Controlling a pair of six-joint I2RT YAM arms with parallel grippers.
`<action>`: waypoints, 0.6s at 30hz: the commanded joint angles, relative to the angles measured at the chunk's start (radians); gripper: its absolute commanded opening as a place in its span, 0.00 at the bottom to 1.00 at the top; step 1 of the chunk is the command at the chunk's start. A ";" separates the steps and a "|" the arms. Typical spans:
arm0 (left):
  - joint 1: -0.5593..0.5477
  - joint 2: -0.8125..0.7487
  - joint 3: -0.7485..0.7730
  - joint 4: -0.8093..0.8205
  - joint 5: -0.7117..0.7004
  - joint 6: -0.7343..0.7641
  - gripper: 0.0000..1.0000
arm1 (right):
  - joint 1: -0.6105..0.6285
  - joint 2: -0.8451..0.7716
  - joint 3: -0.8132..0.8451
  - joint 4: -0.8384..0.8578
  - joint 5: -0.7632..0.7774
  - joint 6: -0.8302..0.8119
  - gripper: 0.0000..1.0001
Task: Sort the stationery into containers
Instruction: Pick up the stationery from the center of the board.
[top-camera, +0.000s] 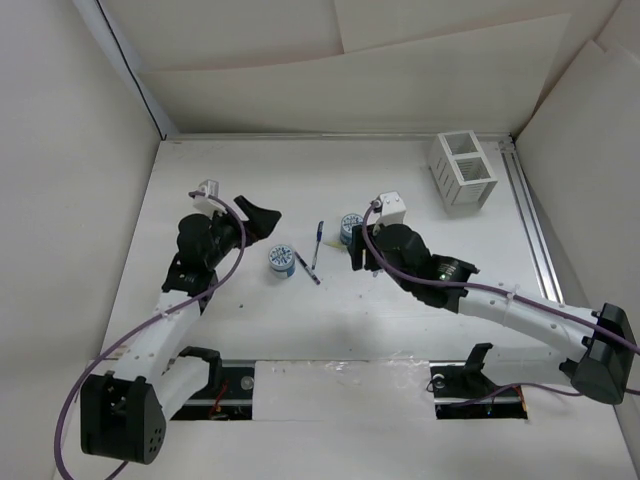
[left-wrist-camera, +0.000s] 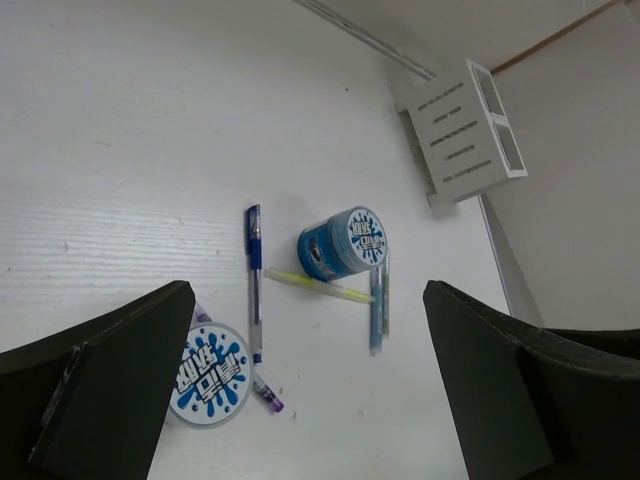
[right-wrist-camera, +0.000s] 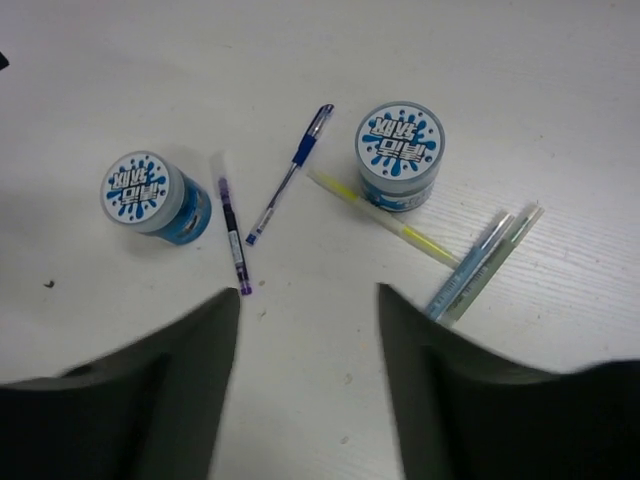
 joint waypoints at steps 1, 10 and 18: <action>-0.004 0.012 0.090 -0.062 -0.023 -0.012 1.00 | 0.010 -0.036 0.052 -0.029 0.031 0.020 0.59; -0.004 -0.236 -0.054 0.007 -0.151 -0.050 1.00 | 0.010 0.035 0.142 -0.217 0.072 0.065 0.00; -0.004 -0.212 -0.029 -0.072 -0.304 -0.031 1.00 | 0.010 0.193 0.171 -0.267 0.045 0.075 1.00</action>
